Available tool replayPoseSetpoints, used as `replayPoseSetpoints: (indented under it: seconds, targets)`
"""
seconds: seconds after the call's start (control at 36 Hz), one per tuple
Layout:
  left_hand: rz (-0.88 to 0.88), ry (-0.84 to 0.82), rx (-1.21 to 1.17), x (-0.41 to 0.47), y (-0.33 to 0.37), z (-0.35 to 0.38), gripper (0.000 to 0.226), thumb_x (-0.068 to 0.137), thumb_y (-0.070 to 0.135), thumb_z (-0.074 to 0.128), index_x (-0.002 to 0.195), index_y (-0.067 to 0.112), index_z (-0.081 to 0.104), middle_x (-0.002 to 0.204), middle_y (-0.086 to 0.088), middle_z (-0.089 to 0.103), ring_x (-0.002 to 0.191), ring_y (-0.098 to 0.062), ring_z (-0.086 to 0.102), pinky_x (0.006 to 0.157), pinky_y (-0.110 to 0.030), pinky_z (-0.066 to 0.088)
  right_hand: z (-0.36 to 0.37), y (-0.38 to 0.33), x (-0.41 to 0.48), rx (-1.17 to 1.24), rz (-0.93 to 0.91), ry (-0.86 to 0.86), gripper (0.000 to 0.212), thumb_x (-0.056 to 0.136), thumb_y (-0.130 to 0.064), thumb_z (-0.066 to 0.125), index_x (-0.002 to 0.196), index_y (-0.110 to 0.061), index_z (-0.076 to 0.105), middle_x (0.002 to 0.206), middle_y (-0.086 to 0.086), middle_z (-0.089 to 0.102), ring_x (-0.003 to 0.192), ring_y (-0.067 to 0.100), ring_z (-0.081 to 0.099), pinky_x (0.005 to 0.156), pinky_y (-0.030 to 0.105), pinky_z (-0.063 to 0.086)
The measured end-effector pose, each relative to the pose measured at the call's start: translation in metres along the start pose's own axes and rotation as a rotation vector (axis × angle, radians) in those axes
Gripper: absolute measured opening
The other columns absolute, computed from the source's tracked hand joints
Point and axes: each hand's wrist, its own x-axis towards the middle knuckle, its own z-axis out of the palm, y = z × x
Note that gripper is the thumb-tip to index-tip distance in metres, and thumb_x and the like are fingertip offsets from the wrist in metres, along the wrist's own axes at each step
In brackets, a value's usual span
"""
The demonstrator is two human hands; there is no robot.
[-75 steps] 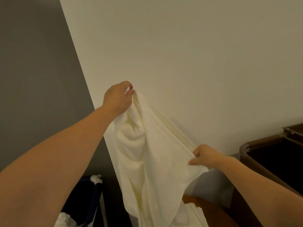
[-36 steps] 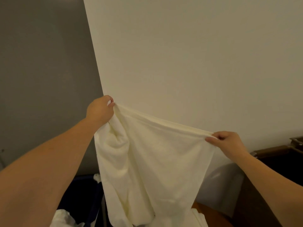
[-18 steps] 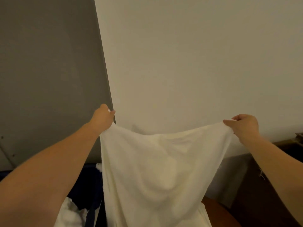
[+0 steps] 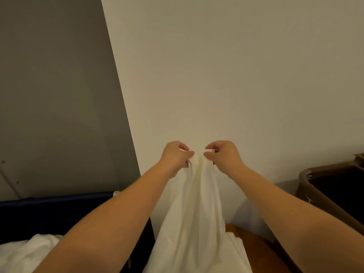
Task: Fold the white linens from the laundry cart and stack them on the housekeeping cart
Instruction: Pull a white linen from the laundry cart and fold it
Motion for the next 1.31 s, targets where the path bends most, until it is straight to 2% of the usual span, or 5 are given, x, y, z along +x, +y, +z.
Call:
replayPoseSetpoints:
  seconds: [0.25,0.47,0.81,0.94,1.31]
  targets:
    - [-0.114,0.047,-0.194,-0.005,-0.004,0.017,0.015,0.084,0.002,0.068,0.084,0.005,0.054,0.084,-0.015,0.061,0.068,-0.023,0.062,0.062,-0.030,0.058,0.011,-0.004,-0.016,-0.142,-0.121,-0.045,0.038,0.091,-0.013,0.058,0.129,-0.014,0.059,0.095,-0.002,0.064,0.082,0.010,0.058,0.076,0.016,0.043]
    - [-0.158,0.039,-0.339,-0.007,-0.004,0.020,0.010,0.089,0.001,0.061,0.084,0.004,0.053,0.082,-0.018,0.065,0.069,-0.024,0.066,0.058,-0.028,0.058,0.013,-0.003,-0.028,-0.142,-0.193,-0.117,0.023,0.088,-0.024,0.058,0.076,-0.005,0.060,0.069,0.013,0.061,0.059,0.023,0.049,0.055,0.031,0.040]
    - [0.027,-0.109,-0.073,-0.003,-0.010,0.005,0.011,0.087,0.008,0.061,0.094,0.011,0.053,0.088,-0.008,0.072,0.081,-0.013,0.072,0.092,-0.035,0.053,0.006,0.002,-0.025,-0.257,-0.232,0.003,0.010,0.090,-0.012,0.059,0.086,-0.003,0.063,0.071,0.012,0.061,0.065,0.027,0.054,0.056,0.024,0.038]
    - [0.172,-0.086,0.228,-0.003,-0.046,-0.023,0.013,0.091,0.019,0.059,0.102,0.017,0.052,0.095,0.004,0.068,0.088,-0.014,0.064,0.068,-0.024,0.050,-0.002,-0.005,-0.022,-0.238,-0.212,0.057,0.029,0.092,-0.011,0.058,0.120,-0.011,0.063,0.092,0.001,0.064,0.082,0.014,0.057,0.077,0.018,0.042]
    - [0.286,-0.073,0.400,0.023,-0.107,-0.074,0.055,0.091,0.023,0.065,0.138,0.025,0.038,0.146,0.003,0.029,0.120,-0.009,0.039,0.099,-0.021,0.031,-0.028,-0.065,0.004,-0.015,-0.360,0.218,0.025,0.087,-0.005,0.062,0.097,-0.029,0.063,0.088,-0.008,0.065,0.080,0.009,0.060,0.074,0.014,0.046]
